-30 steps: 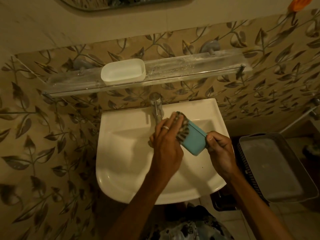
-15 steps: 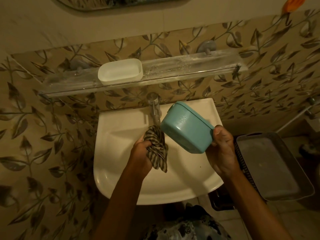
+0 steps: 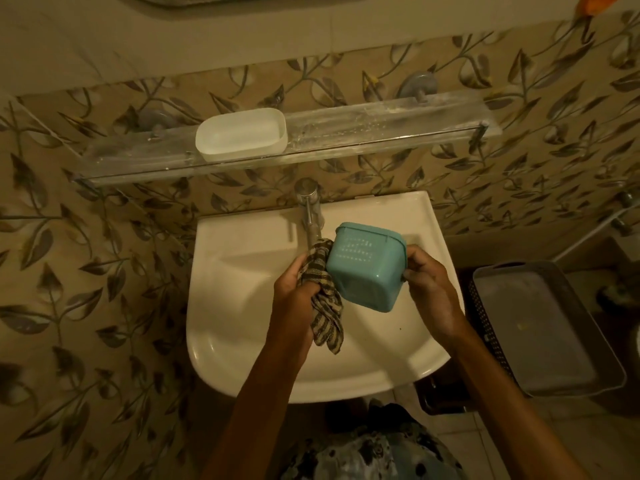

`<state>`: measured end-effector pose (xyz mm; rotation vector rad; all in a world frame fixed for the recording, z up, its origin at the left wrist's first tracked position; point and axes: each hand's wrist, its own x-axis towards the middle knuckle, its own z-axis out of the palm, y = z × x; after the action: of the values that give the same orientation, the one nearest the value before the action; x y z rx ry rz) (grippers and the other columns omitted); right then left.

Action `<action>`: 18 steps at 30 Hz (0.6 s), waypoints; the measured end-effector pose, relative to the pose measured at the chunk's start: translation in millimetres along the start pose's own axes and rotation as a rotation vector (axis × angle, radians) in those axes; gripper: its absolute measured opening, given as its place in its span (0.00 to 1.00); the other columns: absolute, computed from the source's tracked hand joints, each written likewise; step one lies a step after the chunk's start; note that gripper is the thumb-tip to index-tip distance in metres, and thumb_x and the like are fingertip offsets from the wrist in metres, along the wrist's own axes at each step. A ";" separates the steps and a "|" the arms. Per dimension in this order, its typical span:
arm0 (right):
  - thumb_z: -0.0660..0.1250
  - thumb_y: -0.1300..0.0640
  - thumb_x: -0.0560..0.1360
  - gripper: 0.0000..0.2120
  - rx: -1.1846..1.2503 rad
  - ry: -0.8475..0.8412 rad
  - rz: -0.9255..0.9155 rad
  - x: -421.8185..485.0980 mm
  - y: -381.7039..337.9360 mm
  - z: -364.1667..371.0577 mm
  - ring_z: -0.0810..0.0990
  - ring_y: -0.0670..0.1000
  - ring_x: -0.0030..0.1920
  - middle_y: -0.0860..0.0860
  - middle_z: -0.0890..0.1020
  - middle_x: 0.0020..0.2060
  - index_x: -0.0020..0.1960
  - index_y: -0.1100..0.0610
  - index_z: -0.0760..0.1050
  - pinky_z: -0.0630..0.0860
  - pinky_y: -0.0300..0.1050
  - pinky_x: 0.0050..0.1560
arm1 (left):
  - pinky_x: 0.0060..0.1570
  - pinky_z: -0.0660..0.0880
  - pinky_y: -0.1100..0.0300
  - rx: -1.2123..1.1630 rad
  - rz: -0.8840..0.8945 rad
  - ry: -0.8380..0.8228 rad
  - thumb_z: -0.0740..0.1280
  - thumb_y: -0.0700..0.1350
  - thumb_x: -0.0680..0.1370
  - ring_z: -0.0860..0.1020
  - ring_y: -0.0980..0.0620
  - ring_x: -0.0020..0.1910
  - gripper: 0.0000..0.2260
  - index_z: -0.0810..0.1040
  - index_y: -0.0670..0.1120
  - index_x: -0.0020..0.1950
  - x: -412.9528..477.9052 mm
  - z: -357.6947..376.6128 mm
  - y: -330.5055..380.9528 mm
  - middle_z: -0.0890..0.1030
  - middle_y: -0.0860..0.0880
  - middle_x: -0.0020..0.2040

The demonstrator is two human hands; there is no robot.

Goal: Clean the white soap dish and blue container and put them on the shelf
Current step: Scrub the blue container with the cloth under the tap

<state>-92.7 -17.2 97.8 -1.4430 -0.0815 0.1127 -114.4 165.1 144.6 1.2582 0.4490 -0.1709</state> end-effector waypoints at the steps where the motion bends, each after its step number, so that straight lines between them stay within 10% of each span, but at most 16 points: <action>1: 0.60 0.51 0.77 0.12 0.049 0.028 -0.005 1.4 0.5 4.9 0.78 0.46 0.51 0.44 0.83 0.47 0.54 0.51 0.79 0.73 0.42 0.51 | 0.57 0.76 0.42 0.044 0.030 0.012 0.52 0.27 0.76 0.80 0.43 0.56 0.25 0.76 0.52 0.59 -2.2 2.5 -0.2 0.82 0.45 0.56; 3: 0.62 0.37 0.74 0.19 0.200 0.156 0.025 3.1 1.2 14.5 0.78 0.50 0.55 0.46 0.84 0.50 0.52 0.48 0.83 0.73 0.46 0.59 | 0.55 0.77 0.44 0.099 0.065 0.027 0.53 0.28 0.75 0.80 0.45 0.56 0.26 0.76 0.55 0.58 -6.1 5.4 0.2 0.82 0.47 0.55; 6: 0.57 0.41 0.78 0.20 0.378 0.365 0.150 6.3 -4.9 24.9 0.79 0.58 0.58 0.52 0.85 0.50 0.48 0.49 0.85 0.71 0.58 0.66 | 0.55 0.76 0.40 0.136 0.097 0.004 0.57 0.33 0.73 0.80 0.45 0.57 0.24 0.75 0.52 0.65 -9.2 8.4 0.6 0.81 0.47 0.58; 13: 0.56 0.49 0.81 0.24 0.346 0.573 0.194 18.8 -12.6 24.7 0.83 0.50 0.36 0.49 0.84 0.32 0.32 0.50 0.83 0.78 0.48 0.44 | 0.50 0.78 0.52 0.239 0.250 0.099 0.58 0.32 0.78 0.80 0.52 0.48 0.21 0.74 0.53 0.64 -14.2 15.6 13.4 0.82 0.50 0.54; 18: 0.58 0.50 0.80 0.18 0.266 0.590 0.173 24.9 -15.0 23.0 0.80 0.52 0.35 0.51 0.80 0.31 0.35 0.55 0.75 0.75 0.48 0.41 | 0.64 0.72 0.60 0.434 0.512 0.104 0.57 0.32 0.75 0.73 0.58 0.65 0.24 0.70 0.45 0.70 -12.9 24.1 22.8 0.76 0.49 0.66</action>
<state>-70.5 6.8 115.2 -1.1659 0.5239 -0.1582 -112.0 148.0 175.6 1.7735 0.1668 0.2464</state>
